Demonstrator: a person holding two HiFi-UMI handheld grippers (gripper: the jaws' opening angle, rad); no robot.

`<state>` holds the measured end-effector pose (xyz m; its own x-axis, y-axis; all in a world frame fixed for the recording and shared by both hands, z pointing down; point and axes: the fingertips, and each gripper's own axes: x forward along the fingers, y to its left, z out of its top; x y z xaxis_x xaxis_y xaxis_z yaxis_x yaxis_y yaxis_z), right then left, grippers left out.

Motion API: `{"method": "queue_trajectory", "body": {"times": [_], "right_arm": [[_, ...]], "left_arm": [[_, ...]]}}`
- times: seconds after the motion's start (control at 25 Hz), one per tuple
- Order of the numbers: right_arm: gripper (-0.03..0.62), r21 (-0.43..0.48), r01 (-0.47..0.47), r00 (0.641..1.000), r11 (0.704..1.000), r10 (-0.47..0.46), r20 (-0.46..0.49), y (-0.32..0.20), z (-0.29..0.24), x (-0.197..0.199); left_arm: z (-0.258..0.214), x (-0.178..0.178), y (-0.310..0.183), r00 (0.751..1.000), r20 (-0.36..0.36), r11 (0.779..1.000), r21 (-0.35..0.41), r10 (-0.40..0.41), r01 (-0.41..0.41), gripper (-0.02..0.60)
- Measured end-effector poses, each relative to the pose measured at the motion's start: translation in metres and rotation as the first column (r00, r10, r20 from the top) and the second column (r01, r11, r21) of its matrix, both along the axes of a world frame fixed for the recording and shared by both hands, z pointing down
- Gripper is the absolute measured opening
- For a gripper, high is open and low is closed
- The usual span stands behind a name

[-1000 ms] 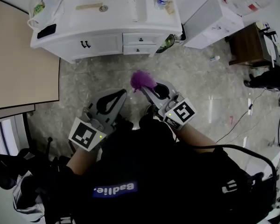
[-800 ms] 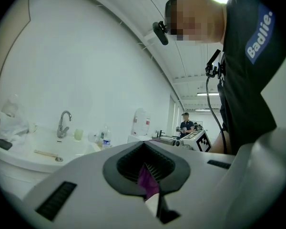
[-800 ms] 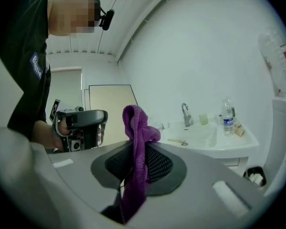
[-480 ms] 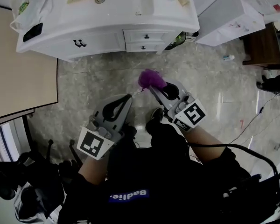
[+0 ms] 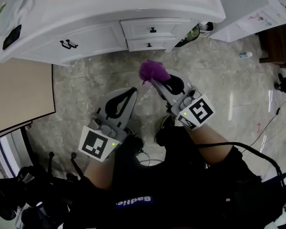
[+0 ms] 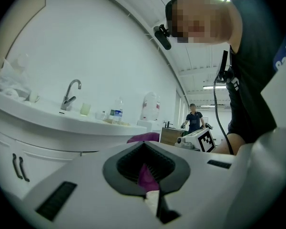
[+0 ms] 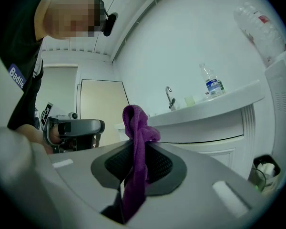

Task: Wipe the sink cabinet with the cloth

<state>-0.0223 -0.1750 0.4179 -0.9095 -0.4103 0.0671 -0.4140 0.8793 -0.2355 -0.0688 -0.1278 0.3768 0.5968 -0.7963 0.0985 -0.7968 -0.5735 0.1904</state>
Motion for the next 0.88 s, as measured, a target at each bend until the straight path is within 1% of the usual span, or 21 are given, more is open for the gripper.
{"method": "queue_trajectory", "body": {"times": [0.24,0.4,0.48,0.6,0.72,0.88], "right_arm": [[0.055,0.062,-0.034,0.999,0.997,0.033,0.009,-0.031,0.066,-0.004],[0.055,0.107,-0.055,0.998,0.993,0.055,-0.003,-0.047,0.100,-0.006],[0.055,0.134,-0.066,0.998,0.989,0.068,-0.012,-0.054,0.114,-0.007],[0.055,0.172,-0.077,0.997,0.982,0.080,-0.015,-0.065,0.132,-0.010],[0.055,0.198,-0.079,0.996,0.977,0.085,-0.020,-0.073,0.146,-0.017],[0.055,0.270,-0.082,0.994,0.960,0.100,-0.054,-0.085,0.150,-0.024]], "left_arm": [[0.081,-0.011,-0.025,1.000,-0.014,0.999,0.035,-0.017,0.018,0.000],[0.128,-0.014,-0.039,0.998,-0.036,0.996,0.080,-0.042,0.045,0.000],[0.155,-0.013,-0.041,0.999,-0.024,0.996,0.080,-0.039,0.041,0.000],[0.197,-0.017,-0.045,0.999,0.007,0.997,0.061,-0.046,0.045,0.000],[0.222,-0.028,-0.045,0.998,0.010,0.995,0.077,-0.062,0.061,0.000],[0.238,-0.038,-0.041,0.997,0.001,0.991,0.111,-0.076,0.075,0.000]]}}
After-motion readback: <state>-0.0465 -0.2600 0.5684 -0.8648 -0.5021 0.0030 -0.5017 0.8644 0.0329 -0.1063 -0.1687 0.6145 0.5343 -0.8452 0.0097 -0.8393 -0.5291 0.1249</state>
